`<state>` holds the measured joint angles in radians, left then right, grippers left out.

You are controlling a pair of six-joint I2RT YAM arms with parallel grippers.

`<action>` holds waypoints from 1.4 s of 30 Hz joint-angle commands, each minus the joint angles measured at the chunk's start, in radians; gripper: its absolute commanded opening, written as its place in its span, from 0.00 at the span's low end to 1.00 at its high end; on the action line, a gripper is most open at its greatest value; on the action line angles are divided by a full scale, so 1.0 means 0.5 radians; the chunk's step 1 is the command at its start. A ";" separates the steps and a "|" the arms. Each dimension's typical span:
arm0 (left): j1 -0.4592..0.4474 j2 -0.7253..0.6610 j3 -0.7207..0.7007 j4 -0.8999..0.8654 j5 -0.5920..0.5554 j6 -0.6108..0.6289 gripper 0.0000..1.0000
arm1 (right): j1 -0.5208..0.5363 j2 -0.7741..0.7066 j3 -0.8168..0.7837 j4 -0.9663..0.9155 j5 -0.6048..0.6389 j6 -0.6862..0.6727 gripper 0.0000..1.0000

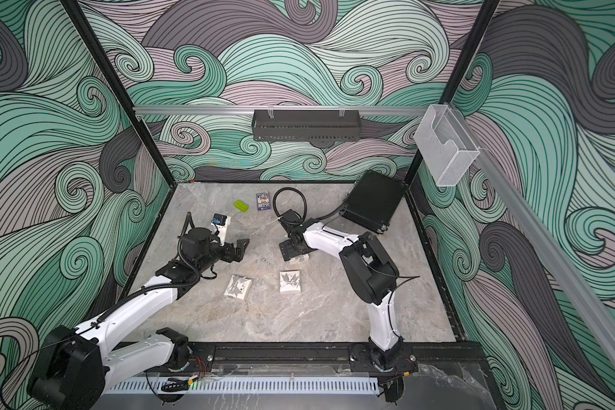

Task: Take the necklace out of the lift-off lid jewelry box
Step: Pick up the jewelry box from the center of the board.

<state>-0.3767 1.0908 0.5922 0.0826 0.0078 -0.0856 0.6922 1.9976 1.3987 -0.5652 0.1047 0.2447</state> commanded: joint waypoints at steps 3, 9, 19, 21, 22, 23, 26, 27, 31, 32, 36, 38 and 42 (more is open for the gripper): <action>-0.017 0.003 0.009 0.008 0.014 0.025 0.98 | 0.019 0.038 0.056 -0.063 0.070 0.011 0.89; -0.021 0.029 0.011 0.010 0.012 0.032 0.98 | 0.018 0.029 0.061 -0.068 0.070 0.012 0.78; -0.020 0.108 0.107 -0.067 0.258 0.044 0.98 | -0.063 -0.261 -0.048 -0.068 -0.272 -0.061 0.72; -0.022 0.099 0.106 -0.048 0.346 0.006 0.98 | -0.125 -0.361 -0.094 -0.055 -0.488 -0.072 0.70; -0.021 0.096 0.111 -0.037 0.420 -0.012 0.98 | -0.162 -0.424 -0.121 -0.043 -0.600 -0.074 0.70; -0.020 0.095 0.120 -0.029 0.496 -0.028 0.98 | -0.190 -0.474 -0.144 -0.029 -0.694 -0.080 0.70; -0.020 0.101 0.152 0.024 0.774 -0.143 0.98 | -0.298 -0.638 -0.211 -0.003 -1.044 -0.112 0.70; -0.020 0.099 0.166 0.063 0.873 -0.217 0.98 | -0.340 -0.702 -0.235 0.019 -1.178 -0.111 0.70; -0.022 0.056 0.206 0.385 1.271 -0.636 0.99 | -0.508 -0.946 -0.313 0.096 -1.605 -0.061 0.70; -0.021 0.048 0.218 0.467 1.331 -0.734 0.99 | -0.547 -1.011 -0.327 0.136 -1.697 -0.037 0.71; -0.023 0.025 0.307 0.544 1.466 -0.928 0.99 | -0.645 -1.221 -0.404 0.398 -2.012 0.142 0.72; -0.026 -0.006 0.316 0.562 1.484 -1.011 0.98 | -0.656 -1.299 -0.458 0.623 -2.132 0.258 0.72; -0.042 -0.066 0.309 0.760 1.629 -1.195 0.99 | -0.654 -1.371 -0.554 1.100 -2.371 0.589 0.72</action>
<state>-0.3836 1.0859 0.7197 0.3553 0.7212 -0.5697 0.3645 1.3254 1.1484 -0.2470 -0.9134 0.3927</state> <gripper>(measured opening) 0.986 0.723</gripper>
